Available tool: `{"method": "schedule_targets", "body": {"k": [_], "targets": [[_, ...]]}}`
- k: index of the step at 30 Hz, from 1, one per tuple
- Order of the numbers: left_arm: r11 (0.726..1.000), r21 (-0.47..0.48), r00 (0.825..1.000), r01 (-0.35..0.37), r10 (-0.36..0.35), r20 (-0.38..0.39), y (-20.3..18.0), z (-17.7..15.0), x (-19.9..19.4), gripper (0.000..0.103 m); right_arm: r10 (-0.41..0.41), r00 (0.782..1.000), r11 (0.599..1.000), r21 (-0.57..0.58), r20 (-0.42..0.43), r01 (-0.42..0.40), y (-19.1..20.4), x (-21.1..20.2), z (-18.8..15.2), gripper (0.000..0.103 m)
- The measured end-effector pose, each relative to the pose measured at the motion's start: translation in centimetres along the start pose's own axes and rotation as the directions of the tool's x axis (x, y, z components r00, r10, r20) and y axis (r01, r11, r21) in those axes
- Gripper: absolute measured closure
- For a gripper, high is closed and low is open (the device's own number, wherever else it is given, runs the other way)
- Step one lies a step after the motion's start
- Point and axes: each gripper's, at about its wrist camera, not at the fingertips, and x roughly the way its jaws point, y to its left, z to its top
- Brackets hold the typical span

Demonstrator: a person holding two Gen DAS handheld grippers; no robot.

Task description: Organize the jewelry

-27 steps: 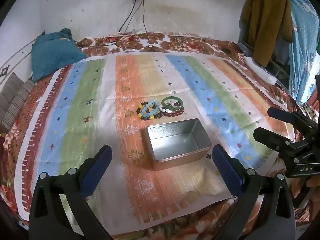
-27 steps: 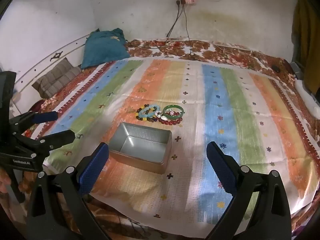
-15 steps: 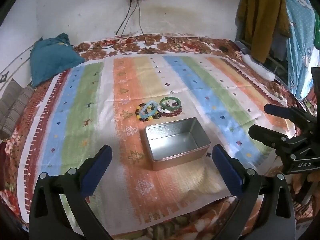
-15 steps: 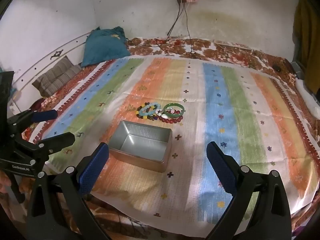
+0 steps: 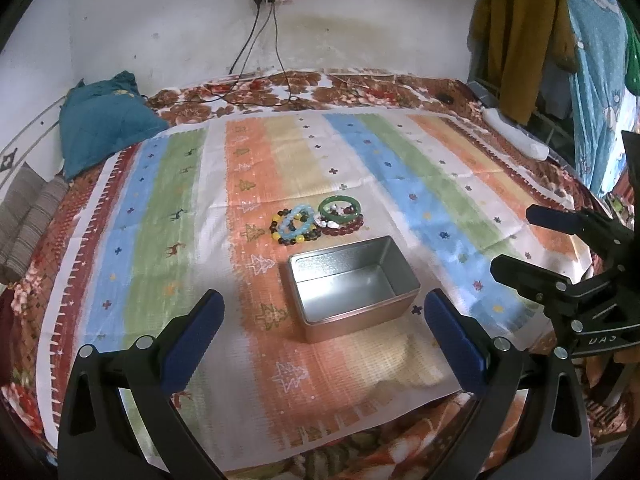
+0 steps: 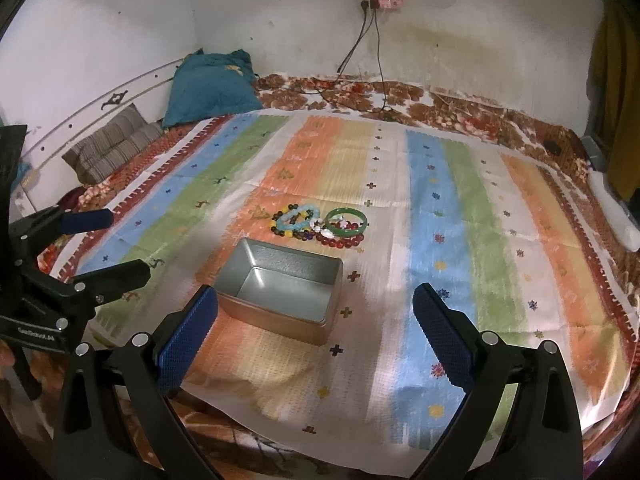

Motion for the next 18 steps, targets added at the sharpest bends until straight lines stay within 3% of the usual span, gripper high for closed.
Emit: {"method": "schedule_targets", "body": {"k": [18], "targets": [[1.000, -0.024, 1.000, 0.009, -0.009, -0.024, 0.76, -0.07, 0.24, 0.005, 0.051, 0.998, 0.999, 0.012, -0.022, -0.050, -0.01, 0.40, 0.03, 0.004]]}}
